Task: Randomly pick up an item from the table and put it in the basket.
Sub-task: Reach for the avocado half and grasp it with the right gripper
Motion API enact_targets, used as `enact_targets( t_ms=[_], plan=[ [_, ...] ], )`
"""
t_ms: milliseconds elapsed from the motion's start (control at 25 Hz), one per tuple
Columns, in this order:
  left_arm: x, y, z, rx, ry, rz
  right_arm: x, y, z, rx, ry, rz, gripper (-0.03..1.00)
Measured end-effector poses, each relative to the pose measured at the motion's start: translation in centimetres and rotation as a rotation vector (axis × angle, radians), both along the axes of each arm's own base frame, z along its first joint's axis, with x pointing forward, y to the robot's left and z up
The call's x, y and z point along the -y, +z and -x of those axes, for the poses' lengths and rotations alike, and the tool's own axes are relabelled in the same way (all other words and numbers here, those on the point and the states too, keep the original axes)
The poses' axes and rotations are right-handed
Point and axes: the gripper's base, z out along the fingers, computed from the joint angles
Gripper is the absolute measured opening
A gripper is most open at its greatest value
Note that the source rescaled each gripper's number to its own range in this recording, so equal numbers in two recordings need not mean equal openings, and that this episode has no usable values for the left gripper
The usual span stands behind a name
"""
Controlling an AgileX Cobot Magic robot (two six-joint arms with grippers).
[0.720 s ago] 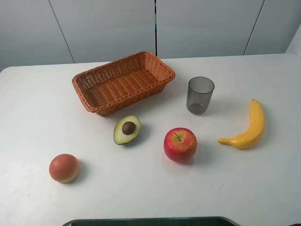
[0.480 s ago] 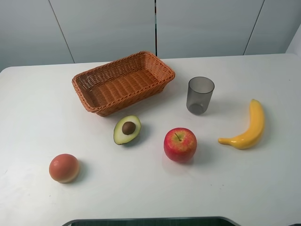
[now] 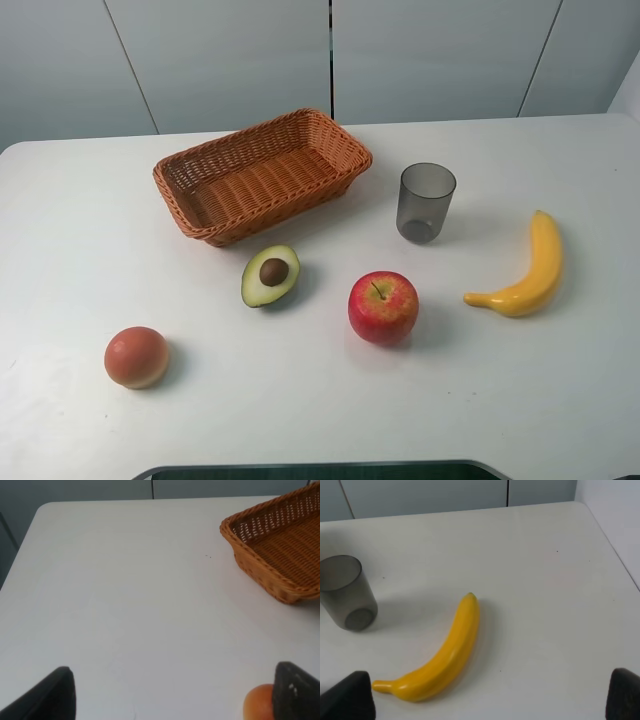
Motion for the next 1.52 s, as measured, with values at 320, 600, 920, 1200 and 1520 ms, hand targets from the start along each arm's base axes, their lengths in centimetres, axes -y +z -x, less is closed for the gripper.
enact_targets(
  t_ms=[320, 600, 920, 1200, 1520],
  plan=[
    [0.0, 0.0, 0.0, 0.0, -0.002, -0.004, 0.0, 0.0, 0.0, 0.0, 0.0, 0.0, 1.0],
    [0.0, 0.0, 0.0, 0.0, -0.002, -0.004, 0.0, 0.0, 0.0, 0.0, 0.0, 0.0, 1.0],
    [0.0, 0.0, 0.0, 0.0, -0.002, -0.004, -0.2, 0.4, 0.4, -0.023, 0.012, -0.019, 1.0],
    [0.0, 0.0, 0.0, 0.0, -0.001, -0.002, -0.6, 5.2, -2.4, -0.124, 0.052, -0.082, 1.0],
    [0.0, 0.0, 0.0, 0.0, -0.001, -0.002, -0.8, 6.7, -9.2, -0.29, 0.118, -0.137, 1.0]
  ],
)
